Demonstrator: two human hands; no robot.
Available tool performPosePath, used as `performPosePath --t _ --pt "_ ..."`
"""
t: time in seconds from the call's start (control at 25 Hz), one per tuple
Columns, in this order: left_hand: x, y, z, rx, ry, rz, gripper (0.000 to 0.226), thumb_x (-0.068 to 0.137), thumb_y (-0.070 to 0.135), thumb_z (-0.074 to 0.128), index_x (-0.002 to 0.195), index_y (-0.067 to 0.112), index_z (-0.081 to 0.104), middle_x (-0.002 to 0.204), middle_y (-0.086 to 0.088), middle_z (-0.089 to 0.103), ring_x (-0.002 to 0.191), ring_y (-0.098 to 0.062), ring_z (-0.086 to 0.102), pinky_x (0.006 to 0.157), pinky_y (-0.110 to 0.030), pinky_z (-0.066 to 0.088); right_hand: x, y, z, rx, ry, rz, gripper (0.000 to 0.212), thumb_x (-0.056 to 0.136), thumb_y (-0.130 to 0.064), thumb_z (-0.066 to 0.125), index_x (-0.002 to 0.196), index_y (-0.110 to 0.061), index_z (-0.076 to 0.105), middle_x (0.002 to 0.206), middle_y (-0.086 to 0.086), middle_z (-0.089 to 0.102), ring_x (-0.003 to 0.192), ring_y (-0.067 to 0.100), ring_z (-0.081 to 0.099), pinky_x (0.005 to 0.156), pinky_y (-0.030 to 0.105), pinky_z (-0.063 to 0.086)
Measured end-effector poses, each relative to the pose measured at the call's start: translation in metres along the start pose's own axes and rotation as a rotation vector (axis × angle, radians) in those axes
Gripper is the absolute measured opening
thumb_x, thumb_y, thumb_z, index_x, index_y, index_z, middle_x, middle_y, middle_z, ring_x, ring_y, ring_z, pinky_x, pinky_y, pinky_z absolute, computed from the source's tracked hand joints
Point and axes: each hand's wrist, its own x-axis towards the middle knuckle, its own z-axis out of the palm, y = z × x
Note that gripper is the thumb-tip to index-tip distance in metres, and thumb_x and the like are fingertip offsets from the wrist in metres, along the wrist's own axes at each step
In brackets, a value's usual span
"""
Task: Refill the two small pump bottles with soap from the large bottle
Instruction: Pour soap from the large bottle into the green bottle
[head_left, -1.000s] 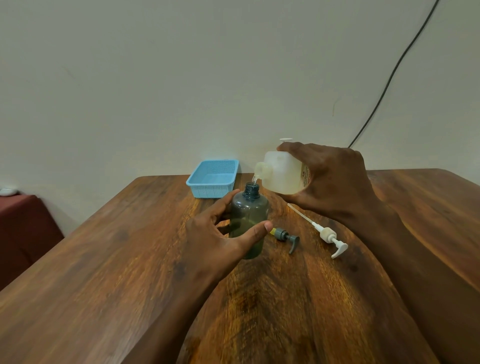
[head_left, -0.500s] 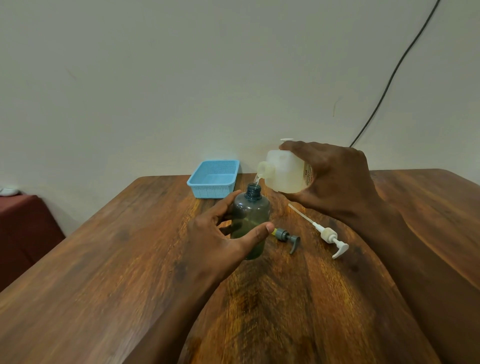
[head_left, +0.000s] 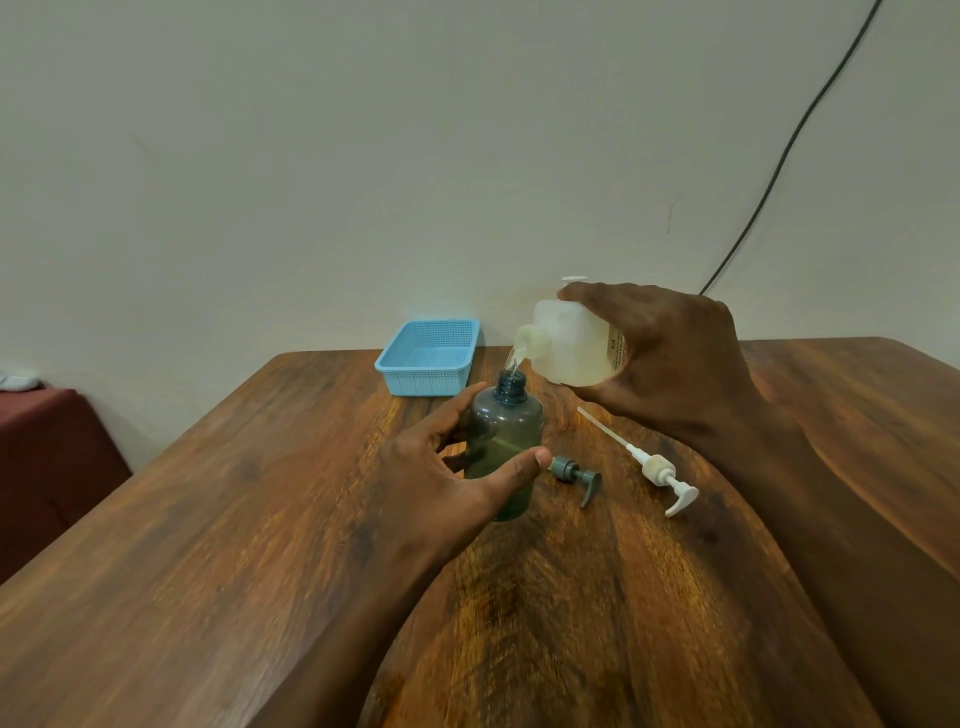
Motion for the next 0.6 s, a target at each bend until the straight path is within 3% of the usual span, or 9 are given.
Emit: performPosePath --t 0.4,0.6 --pt "-0.0003 -0.0027 0.0020 0.009 0.002 -0.014 0.090 0.064 0.072 0.082 0.142 0.034 0.061 0.127 0.017 0.071 0.113 0.002 0.068 0.086 -0.024 0.063 0.0010 0.0020 -0.0010 -0.005 0.014 0.001 0.081 0.067 -0.049 0.094 0.135 -0.015 0.065 0.121 0.012 0.075 0.098 0.037 0.075 0.082 0.050 0.063" --pt "-0.0009 -0.0024 0.0020 -0.018 -0.008 -0.020 0.083 0.066 0.066 0.086 0.139 0.037 0.061 0.125 0.022 0.070 0.114 0.004 0.068 0.086 -0.024 0.063 0.0014 0.0052 -0.0006 0.012 0.018 -0.011 0.081 0.066 -0.045 0.094 0.134 -0.014 0.065 0.120 0.014 0.075 0.098 0.039 0.074 0.081 0.053 0.062"
